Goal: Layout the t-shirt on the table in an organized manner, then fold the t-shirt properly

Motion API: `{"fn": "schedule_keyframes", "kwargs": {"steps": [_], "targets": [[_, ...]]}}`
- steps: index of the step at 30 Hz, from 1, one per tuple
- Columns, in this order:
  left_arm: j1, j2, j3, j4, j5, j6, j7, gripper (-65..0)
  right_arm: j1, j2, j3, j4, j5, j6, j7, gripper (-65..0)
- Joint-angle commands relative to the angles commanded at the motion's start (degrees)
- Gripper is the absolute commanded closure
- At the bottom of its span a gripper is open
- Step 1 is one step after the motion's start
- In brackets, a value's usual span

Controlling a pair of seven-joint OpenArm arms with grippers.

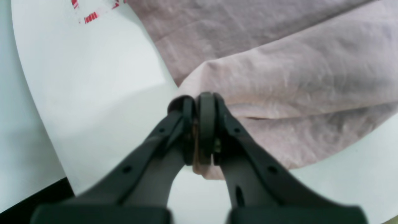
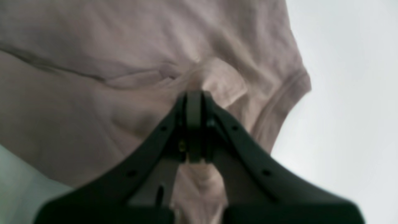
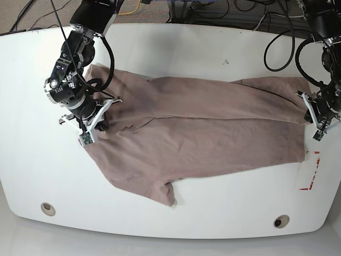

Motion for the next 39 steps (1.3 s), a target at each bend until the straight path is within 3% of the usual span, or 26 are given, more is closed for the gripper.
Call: {"fn": "schedule_keyframes", "kwargs": {"steps": [12, 15, 19, 21, 22, 25, 30, 39], "targets": [[1.8, 0.4, 0.4, -0.6, 0.3, 0.0, -0.2, -0.6, -0.4, 2.1, 0.0, -4.0, -0.1, 0.0, 1.0, 0.0], [1.3, 0.2, 1.9, -2.7, 0.3, 0.0, -0.2, -0.7, 0.2, 2.5, 0.0, -6.7, -0.1, 0.0, 2.4, -4.6], [0.4, 0.1, 2.8, -4.8, 0.3, 0.0, -0.2, -9.3, 0.2, 3.2, 0.0, -7.9, -0.1, 0.0, 2.8, -26.2], [0.3, 0.1, 2.7, -4.8, 0.2, 0.0, -0.2, -22.8, -0.2, 3.3, 0.1, -6.3, -0.1, 0.0, 2.8, -43.0], [0.3, 0.1, 2.7, -4.7, 0.2, 0.0, -0.2, -25.7, -0.3, 3.3, 0.1, -5.8, -0.1, 0.0, 2.8, -46.8], [0.3, 0.1, 1.0, -4.7, 0.1, 0.0, -0.2, -43.5, -2.8, 3.3, 0.4, -1.7, -0.1, 0.0, 2.5, -64.2], [0.4, 0.3, -2.7, -4.5, -0.1, 0.0, 0.3, -43.8, -7.4, 3.3, 0.6, 3.7, -0.1, 0.0, 2.5, -64.2], [7.2, 0.7, -10.1, 4.0, -0.2, 0.0, 3.4, -43.5, -17.1, 2.9, 6.9, 4.9, 0.5, 0.0, 2.7, -48.8]]}}
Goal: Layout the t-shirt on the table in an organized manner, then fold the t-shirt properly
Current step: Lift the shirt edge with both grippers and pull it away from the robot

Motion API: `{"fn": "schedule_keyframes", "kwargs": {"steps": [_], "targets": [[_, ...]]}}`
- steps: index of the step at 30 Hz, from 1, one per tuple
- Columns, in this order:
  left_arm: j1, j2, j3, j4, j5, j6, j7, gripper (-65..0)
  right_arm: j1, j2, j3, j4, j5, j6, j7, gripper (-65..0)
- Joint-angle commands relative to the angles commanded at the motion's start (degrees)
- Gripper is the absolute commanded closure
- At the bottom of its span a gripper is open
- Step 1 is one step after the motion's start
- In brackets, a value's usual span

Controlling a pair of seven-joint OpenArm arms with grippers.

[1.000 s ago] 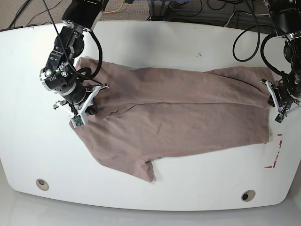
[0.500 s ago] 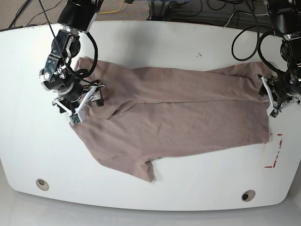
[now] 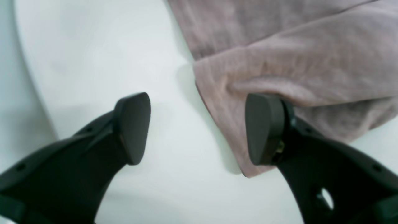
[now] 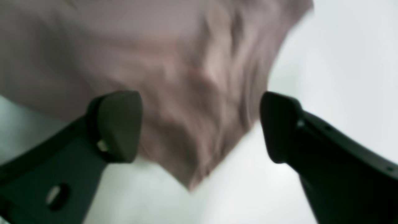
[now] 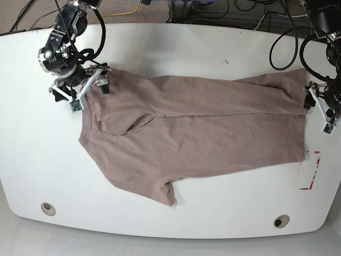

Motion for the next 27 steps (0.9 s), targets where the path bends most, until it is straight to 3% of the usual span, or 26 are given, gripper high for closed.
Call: {"fn": "schedule_keyframes", "kwargs": {"steps": [6, 18, 27], "targets": [[5.8, 4.2, -4.2, 3.2, 0.1, 0.0, -0.1, -43.5, -2.3, 0.0, 2.0, -0.4, 0.0, 0.0, 0.2, -47.1], [6.9, 7.1, -5.0, 3.3, 0.4, 0.0, -0.6, -43.3, 1.8, 0.4, 2.8, -14.3, 0.0, 0.0, 3.0, -46.0], [9.2, 9.1, -5.0, 1.8, 0.4, 0.0, -7.6, -43.3, 2.5, 0.2, 0.6, -15.8, 0.1, 0.0, 3.1, -45.8]]}}
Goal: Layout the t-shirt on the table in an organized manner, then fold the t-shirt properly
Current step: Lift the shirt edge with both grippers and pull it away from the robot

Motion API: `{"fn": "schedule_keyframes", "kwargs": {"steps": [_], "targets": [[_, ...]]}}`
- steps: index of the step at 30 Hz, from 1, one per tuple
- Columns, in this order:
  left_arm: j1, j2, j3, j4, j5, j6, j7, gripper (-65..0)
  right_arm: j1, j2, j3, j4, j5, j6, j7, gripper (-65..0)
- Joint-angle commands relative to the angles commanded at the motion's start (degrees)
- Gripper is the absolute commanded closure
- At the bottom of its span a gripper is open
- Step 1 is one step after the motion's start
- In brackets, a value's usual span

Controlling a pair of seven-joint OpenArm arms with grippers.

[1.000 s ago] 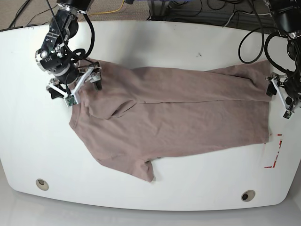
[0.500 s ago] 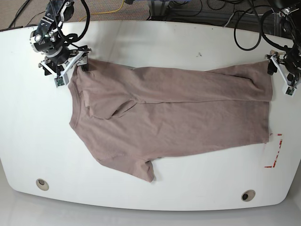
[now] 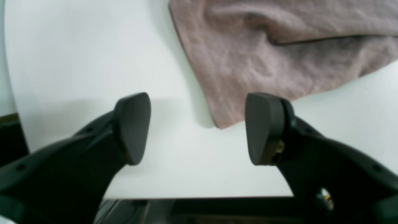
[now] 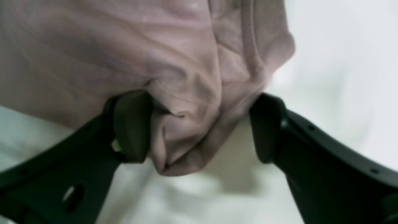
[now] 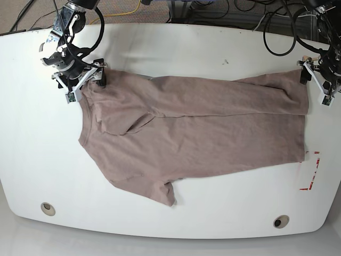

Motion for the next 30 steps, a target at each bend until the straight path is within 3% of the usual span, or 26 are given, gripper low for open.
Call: {"fn": "schedule_keyframes", "kwargs": {"steps": [7, 12, 21, 25, 28, 30], "targets": [[0.0, 0.1, 0.4, -6.9, 0.0, 0.0, -2.6, -43.3, -0.7, -0.1, -1.8, 0.2, 0.0, 0.0, -0.3, -45.0], [-0.1, 1.8, 0.5, -12.7, 0.0, 0.0, -6.2, -43.3, -0.9, 0.3, -1.9, 0.4, 0.0, 0.0, -0.3, -36.8], [-2.3, 1.8, 1.8, -17.2, 0.0, 0.0, -6.3, -41.7, -1.0, 0.3, -1.8, 0.4, 0.0, 0.0, -0.4, -34.1], [-3.7, 1.6, 4.0, -19.2, 0.0, 0.0, -6.3, -27.1, -1.0, 0.3, -1.8, 0.4, -0.1, 0.0, -0.4, -24.7], [-4.3, 0.3, 5.5, -20.1, 0.0, 0.0, -6.3, -9.4, -1.0, 0.2, -1.8, 0.4, -0.6, 0.0, -0.4, -5.4], [-4.3, 0.0, 6.0, -20.2, 0.0, 0.0, -6.3, -4.2, -1.0, 0.2, -1.8, 0.4, -0.6, 0.0, -0.4, 0.0]]}}
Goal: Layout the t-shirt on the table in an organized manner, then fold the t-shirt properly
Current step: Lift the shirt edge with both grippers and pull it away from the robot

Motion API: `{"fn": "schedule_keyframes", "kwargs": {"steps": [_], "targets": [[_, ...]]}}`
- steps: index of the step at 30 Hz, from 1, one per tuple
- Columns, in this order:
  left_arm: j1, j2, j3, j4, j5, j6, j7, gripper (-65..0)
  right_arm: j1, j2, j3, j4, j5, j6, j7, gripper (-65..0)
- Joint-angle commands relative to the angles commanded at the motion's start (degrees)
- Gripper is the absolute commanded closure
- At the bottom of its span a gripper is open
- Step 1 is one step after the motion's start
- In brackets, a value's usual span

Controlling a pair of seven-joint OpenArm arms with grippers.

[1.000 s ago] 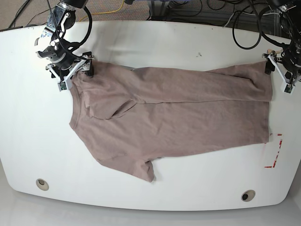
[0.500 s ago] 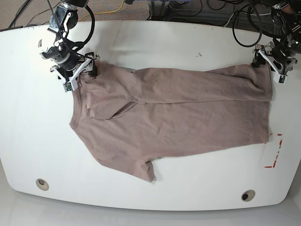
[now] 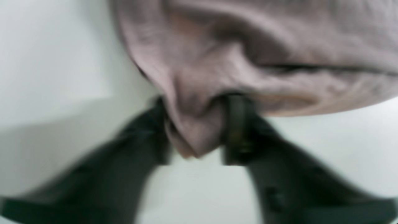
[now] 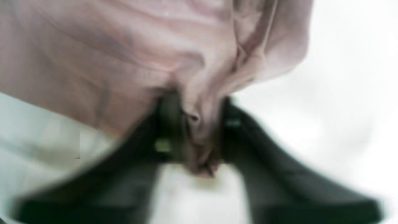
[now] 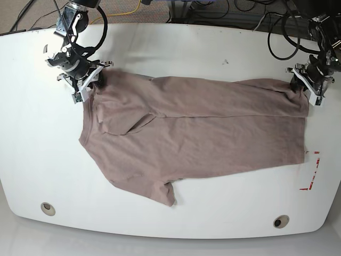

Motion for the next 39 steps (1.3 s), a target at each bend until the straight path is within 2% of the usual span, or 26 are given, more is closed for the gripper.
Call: {"fn": "schedule_keyframes", "kwargs": {"steps": [3, 14, 20, 26, 29, 39], "targets": [[0.4, 0.0, 0.0, 0.8, 0.0, 0.0, 0.0, -1.8, -0.1, 0.1, 0.0, 0.0, -0.1, 0.0, 0.0, -1.3], [6.4, -4.1, -0.1, 7.8, 0.0, 0.0, 0.1, -1.8, -5.5, 2.6, 0.0, 4.7, -0.1, 0.0, -0.1, 0.0], [10.5, -5.5, -0.1, 11.9, -0.1, 0.0, 0.1, -2.1, -9.5, 4.3, 0.0, 8.0, 0.0, 0.0, -0.1, 0.0], [13.9, -6.3, -0.3, 14.4, -0.2, 0.0, 0.1, -2.2, -13.1, 4.6, 0.2, 9.9, -0.1, 0.0, -0.1, 0.0], [15.9, -7.8, -0.4, 15.8, -0.3, 0.0, 0.1, -2.2, -15.2, 4.6, 2.5, 11.6, 0.3, 0.0, -0.1, 0.0], [20.6, -7.8, -0.4, 20.1, -0.3, 0.0, 0.2, -2.2, -19.6, 4.4, 4.5, 12.7, 0.5, 0.0, -0.1, 0.0]]}}
